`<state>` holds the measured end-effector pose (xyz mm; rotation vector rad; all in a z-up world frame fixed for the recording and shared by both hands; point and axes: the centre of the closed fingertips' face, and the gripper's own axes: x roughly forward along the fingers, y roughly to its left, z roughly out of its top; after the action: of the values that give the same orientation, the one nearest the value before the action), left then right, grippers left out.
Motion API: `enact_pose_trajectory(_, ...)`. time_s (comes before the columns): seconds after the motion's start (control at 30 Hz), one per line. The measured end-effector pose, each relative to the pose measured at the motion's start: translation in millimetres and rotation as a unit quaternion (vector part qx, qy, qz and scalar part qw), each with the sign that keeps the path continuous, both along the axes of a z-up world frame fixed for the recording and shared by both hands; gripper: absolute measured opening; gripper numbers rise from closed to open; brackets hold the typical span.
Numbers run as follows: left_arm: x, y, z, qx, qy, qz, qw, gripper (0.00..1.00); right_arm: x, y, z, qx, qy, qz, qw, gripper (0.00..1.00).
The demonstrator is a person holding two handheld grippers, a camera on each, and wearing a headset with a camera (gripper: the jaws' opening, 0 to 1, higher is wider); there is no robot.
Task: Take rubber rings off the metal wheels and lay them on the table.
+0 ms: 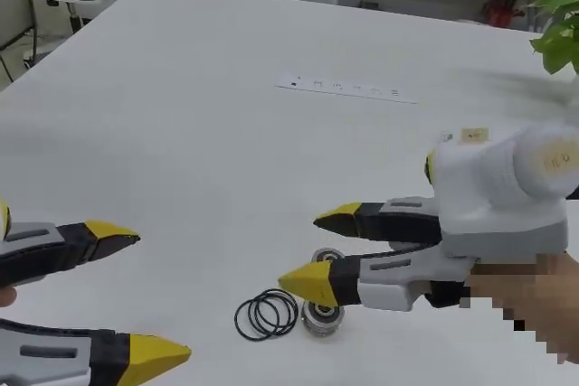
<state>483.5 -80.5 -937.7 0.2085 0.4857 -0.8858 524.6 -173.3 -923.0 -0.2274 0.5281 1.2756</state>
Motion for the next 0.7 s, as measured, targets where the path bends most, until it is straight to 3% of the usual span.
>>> enact_pose_trajectory(0.33,1.0,2.9,0.8,0.006,-0.001,-0.002,1.0000,0.76,0.7,-29.3,37.4,0.039,-0.033,-0.033,0.9982,0.64)
enact_pose_trajectory(0.6,1.1,3.5,6.8,-0.002,-0.008,0.003,1.0000,0.80,-2.7,-57.3,54.2,0.063,-0.045,-0.054,0.9955,0.74)
enact_pose_trajectory(0.7,0.7,4.1,7.3,-0.005,-0.009,0.006,0.9999,0.81,0.3,-70.0,54.3,0.070,-0.050,-0.072,0.9937,0.79)
